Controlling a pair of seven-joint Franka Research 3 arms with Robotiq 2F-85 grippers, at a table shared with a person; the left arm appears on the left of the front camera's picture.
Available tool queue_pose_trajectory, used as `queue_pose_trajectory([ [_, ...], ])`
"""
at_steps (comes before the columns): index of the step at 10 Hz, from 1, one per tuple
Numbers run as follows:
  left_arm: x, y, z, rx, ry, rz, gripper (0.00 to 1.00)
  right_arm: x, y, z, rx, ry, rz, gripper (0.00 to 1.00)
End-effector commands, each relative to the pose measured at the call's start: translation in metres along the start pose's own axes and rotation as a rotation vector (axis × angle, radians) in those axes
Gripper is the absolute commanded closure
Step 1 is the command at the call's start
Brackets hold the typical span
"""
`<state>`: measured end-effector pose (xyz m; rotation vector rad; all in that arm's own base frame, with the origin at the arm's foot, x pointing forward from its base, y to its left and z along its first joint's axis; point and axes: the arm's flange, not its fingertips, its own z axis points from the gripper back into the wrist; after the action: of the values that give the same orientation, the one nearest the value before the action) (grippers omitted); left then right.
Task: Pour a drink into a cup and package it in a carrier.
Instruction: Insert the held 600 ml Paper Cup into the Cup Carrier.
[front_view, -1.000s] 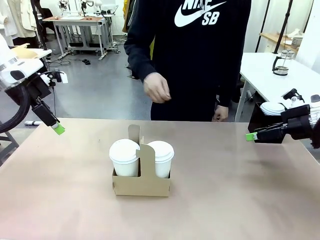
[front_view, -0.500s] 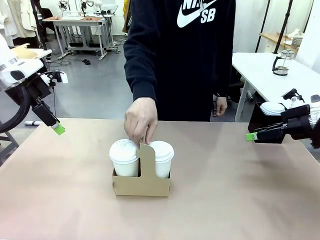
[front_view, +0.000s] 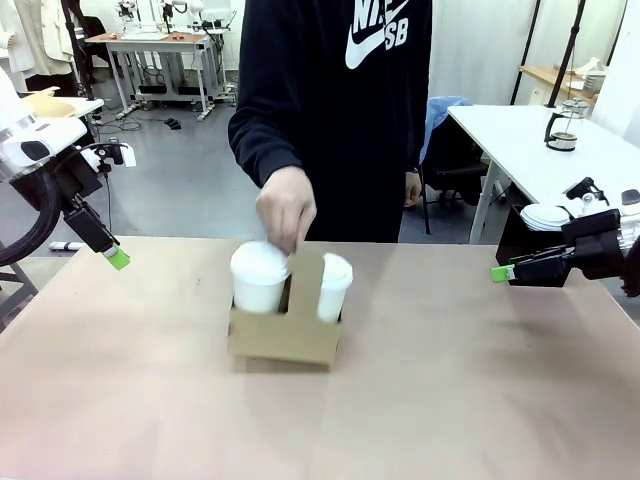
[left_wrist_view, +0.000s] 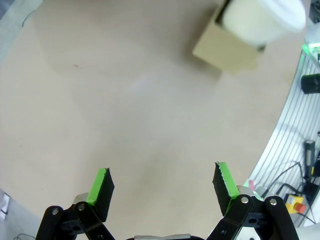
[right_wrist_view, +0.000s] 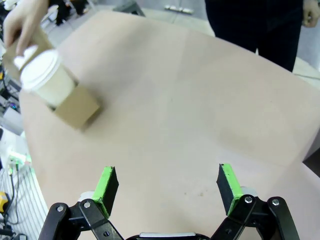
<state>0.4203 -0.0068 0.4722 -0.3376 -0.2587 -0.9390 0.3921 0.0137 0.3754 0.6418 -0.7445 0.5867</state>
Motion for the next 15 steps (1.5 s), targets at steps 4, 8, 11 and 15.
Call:
queue_pose_trajectory([
  [4, 0.0003, -0.0016, 0.0009, -0.007, -0.013, 0.014, 0.00, -0.0001, -0.0004, 0.0012, 0.008, -0.006, -0.005, 0.00],
  [8, 0.0003, -0.0016, 0.0009, -0.007, -0.013, 0.014, 0.00, -0.0001, -0.0004, 0.0012, 0.008, -0.006, -0.005, 0.00],
  [11, 0.0003, -0.0016, 0.0009, -0.007, -0.013, 0.014, 0.00, -0.0001, -0.0004, 0.0012, 0.008, -0.006, -0.005, 0.00],
  [15, 0.0003, -0.0016, 0.0009, -0.007, -0.013, 0.014, 0.00, -0.0001, -0.0004, 0.0012, 0.008, -0.006, -0.005, 0.00],
])
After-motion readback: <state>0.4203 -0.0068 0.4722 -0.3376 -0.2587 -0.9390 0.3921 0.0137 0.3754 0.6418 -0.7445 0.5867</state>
